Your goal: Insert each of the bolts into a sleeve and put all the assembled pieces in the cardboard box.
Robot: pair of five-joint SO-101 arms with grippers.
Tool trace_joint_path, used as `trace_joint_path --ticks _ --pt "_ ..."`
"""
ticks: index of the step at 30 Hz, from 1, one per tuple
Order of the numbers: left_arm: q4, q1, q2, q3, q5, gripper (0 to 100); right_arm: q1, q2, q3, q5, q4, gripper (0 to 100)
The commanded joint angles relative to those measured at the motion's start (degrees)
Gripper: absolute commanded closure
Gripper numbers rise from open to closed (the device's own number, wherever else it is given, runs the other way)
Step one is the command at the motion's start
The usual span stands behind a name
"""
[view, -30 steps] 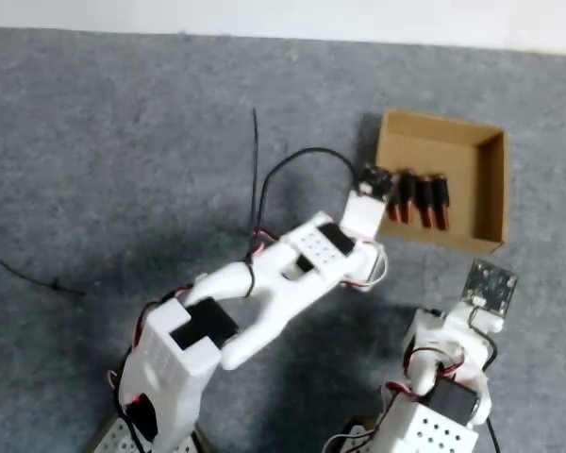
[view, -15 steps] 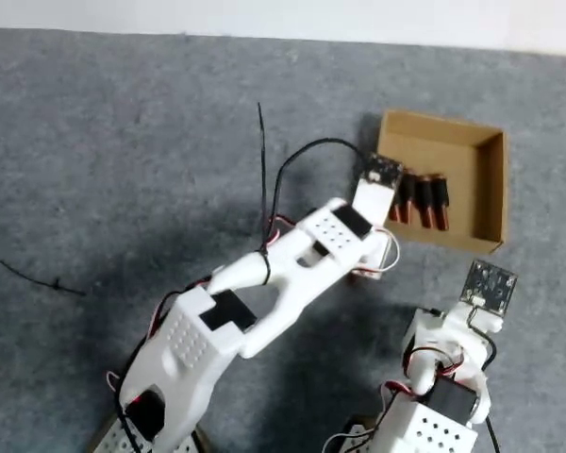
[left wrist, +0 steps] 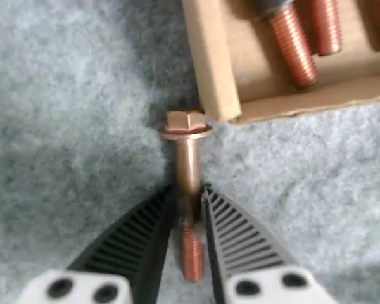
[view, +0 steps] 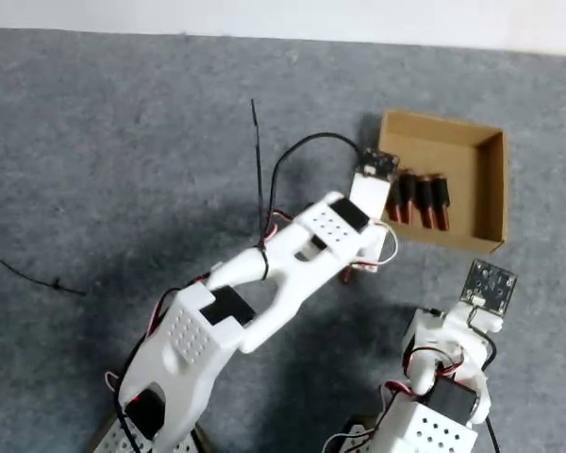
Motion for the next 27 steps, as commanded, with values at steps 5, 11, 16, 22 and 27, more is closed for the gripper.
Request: trace_joint_path --ticks 5,11,16,22,27 --pt "2.5 -2.5 -1.1 -1.7 -0.2 100 0.2 -0.9 6.5 -0.4 -1.7 99.3" --pt "0.3 -3.7 -9.6 6.0 -0.3 100 0.2 -0.9 6.5 -0.4 -1.7 99.3" --pt "-11.0 -4.1 -20.4 21.0 -0.4 100 0.2 -0.9 6.5 -0.4 -1.8 99.3" --pt "-26.7 -4.1 -35.3 41.4 -8.4 100 0.2 -0.9 6.5 -0.4 -1.9 99.3" --pt "-37.3 -5.0 -46.1 54.6 -11.7 100 0.2 -0.9 6.5 -0.4 -1.9 99.3"
